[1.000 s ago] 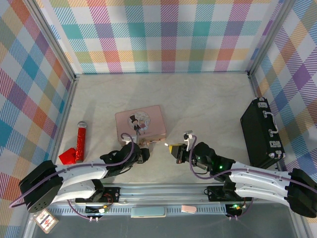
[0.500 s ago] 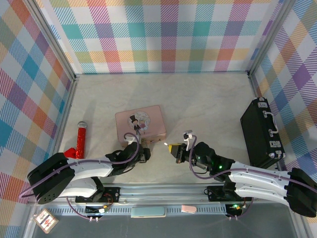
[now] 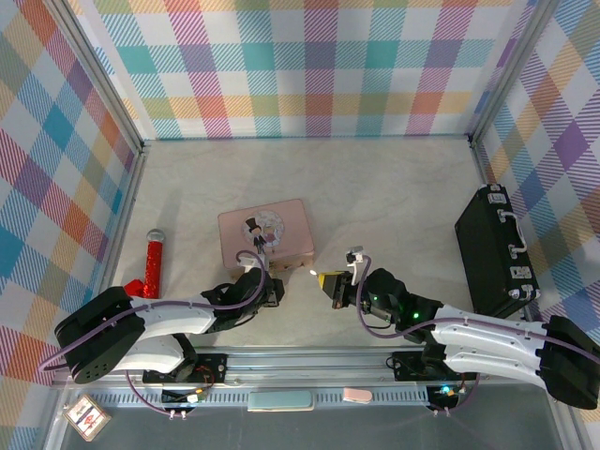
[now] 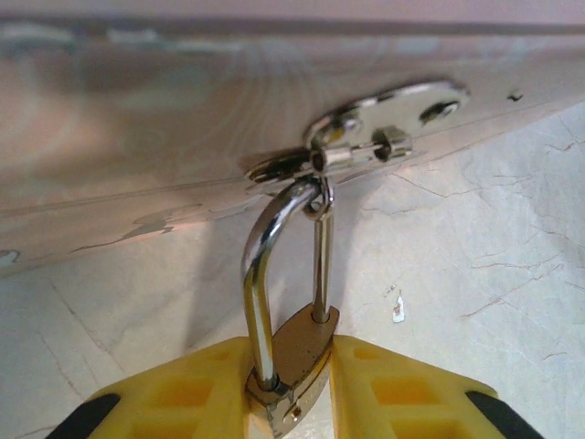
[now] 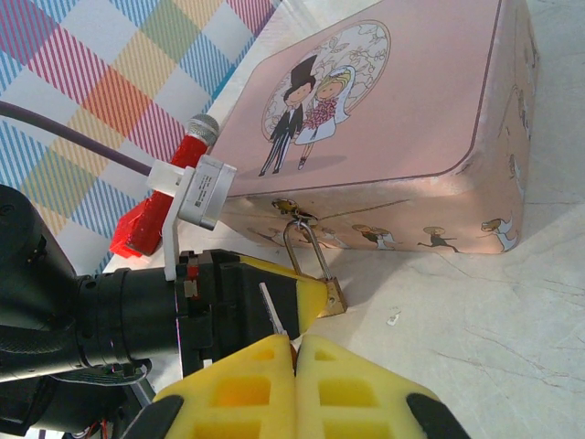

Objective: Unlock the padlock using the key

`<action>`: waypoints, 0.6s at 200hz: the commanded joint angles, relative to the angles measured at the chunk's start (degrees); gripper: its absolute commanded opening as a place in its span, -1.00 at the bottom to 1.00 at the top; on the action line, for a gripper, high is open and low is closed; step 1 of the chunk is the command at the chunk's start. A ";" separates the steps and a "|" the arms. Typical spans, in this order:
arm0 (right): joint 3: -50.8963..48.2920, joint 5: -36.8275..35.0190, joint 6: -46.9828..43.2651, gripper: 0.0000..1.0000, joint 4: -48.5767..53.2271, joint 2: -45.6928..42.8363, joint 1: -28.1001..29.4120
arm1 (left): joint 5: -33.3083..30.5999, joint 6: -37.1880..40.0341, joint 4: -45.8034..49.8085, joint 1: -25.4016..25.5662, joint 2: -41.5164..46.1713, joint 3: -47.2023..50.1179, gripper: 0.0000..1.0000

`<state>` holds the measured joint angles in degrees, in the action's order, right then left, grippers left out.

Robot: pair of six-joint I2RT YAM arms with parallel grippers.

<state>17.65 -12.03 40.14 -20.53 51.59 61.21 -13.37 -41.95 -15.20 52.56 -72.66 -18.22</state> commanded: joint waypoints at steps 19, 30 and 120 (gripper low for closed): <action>-0.05 -1.49 1.55 -1.00 -0.63 0.09 0.42 | -2.64 0.34 2.53 0.51 1.94 -0.47 -0.58; 0.11 -1.83 1.74 -1.00 -0.22 0.22 0.41 | -4.74 -0.12 6.05 1.02 2.58 -1.58 -0.61; 1.21 -1.39 5.96 -1.00 1.12 5.61 0.45 | -5.43 -5.31 25.68 1.32 9.11 -9.46 -0.77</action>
<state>17.67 -13.32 43.86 -20.27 55.70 61.21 -15.14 -46.13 1.17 53.49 -65.78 -22.50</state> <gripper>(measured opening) 0.050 0.130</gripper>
